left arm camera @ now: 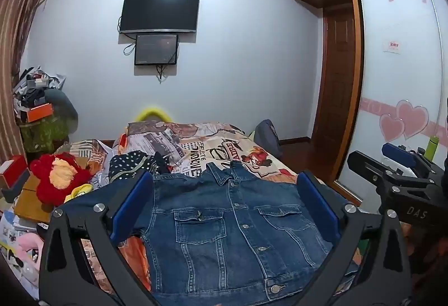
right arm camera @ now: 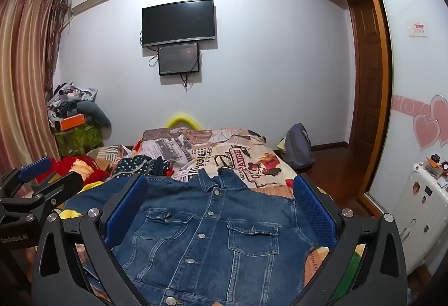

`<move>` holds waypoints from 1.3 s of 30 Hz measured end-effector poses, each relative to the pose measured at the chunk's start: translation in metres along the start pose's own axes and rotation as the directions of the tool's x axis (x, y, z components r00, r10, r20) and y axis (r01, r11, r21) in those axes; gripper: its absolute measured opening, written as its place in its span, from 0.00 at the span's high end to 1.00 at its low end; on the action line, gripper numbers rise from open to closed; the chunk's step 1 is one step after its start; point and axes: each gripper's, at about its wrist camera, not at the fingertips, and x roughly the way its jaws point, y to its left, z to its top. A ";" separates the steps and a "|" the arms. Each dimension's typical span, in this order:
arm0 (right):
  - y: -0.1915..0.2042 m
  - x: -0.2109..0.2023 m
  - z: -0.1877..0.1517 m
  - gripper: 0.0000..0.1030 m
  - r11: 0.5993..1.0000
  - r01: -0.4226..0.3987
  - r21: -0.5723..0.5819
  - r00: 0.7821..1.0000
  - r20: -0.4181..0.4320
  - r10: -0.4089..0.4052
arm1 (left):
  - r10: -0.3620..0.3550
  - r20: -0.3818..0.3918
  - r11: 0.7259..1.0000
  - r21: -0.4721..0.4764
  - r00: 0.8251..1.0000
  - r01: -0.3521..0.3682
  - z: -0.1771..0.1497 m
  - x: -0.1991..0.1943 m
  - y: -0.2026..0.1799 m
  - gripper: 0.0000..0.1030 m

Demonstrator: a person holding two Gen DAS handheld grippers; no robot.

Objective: Fold large clothes

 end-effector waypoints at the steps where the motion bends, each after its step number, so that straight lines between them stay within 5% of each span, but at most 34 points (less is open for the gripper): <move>1: 0.000 0.000 0.000 0.00 1.000 0.000 0.000 1.000 0.000 0.000 | 0.001 0.001 1.000 -0.002 1.000 -0.001 0.000 -0.001 0.000 0.00; 39: -0.001 0.009 -0.007 0.00 1.000 -0.005 0.002 1.000 -0.020 0.005 | 0.011 -0.016 1.000 -0.008 1.000 -0.011 0.000 0.003 0.003 0.00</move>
